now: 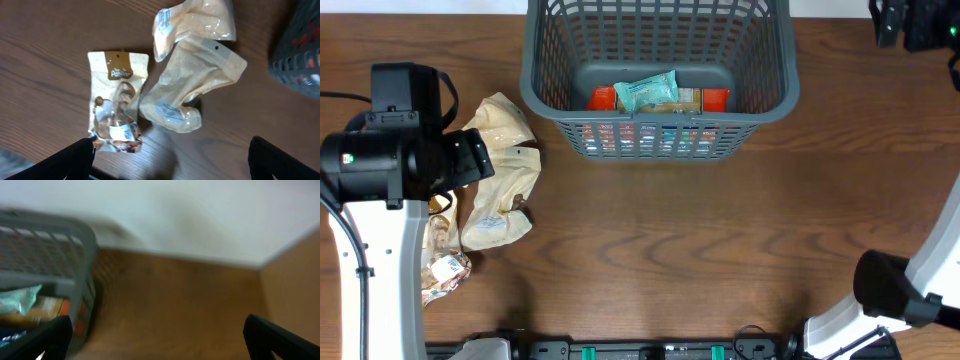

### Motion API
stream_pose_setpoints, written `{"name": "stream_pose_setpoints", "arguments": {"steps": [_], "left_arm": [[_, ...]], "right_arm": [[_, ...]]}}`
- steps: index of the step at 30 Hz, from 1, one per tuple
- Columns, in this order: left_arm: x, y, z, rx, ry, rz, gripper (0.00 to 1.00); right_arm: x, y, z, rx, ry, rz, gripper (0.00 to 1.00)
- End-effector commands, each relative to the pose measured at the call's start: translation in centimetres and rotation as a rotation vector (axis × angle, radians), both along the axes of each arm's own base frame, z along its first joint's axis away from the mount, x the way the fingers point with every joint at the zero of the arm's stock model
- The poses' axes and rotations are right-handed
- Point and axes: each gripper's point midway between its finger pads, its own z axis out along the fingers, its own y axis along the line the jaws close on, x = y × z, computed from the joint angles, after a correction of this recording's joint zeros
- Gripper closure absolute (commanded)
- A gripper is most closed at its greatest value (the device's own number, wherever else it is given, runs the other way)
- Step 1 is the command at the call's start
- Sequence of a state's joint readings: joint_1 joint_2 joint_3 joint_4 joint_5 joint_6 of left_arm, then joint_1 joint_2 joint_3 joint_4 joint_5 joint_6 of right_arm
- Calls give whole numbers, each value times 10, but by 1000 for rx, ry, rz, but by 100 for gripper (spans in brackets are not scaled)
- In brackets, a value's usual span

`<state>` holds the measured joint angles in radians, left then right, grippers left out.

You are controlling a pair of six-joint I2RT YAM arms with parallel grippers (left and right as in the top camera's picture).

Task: Pack container
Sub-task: 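Move the left gripper onto the large beige pouch and grasp it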

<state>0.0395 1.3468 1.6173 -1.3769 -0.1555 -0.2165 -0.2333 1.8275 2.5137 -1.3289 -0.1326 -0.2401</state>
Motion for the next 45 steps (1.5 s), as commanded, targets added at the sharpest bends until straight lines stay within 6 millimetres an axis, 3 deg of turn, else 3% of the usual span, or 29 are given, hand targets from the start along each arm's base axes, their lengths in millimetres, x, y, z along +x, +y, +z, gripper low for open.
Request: {"name": "stream_pose_setpoints", "arguments": {"steps": [1,5,12,19,24,29,39,45], "left_arm": [[-1,7,-14,38,60,-12,13],[0,7,-48,16,96,45,13],[-11,1,-129,-47,175,148,13],[-18,-1,-178,-77,172,227,13],[-15,-14,-198,-124,179,95,13],[-14,-15,-204,-101,209,-22,13],[23,-14,-222,-58,157,-148,10],[34,-13,-239,-46,170,-190,9]], "right_arm": [[8,-11,-36,103,99,-86,1],[10,-6,-55,114,150,-57,1],[19,14,-88,111,222,56,1],[21,18,-112,107,275,75,1],[19,17,-122,105,302,66,1],[19,17,-123,106,305,66,1],[18,17,-125,108,313,66,1],[18,17,-124,108,312,66,1]]}}
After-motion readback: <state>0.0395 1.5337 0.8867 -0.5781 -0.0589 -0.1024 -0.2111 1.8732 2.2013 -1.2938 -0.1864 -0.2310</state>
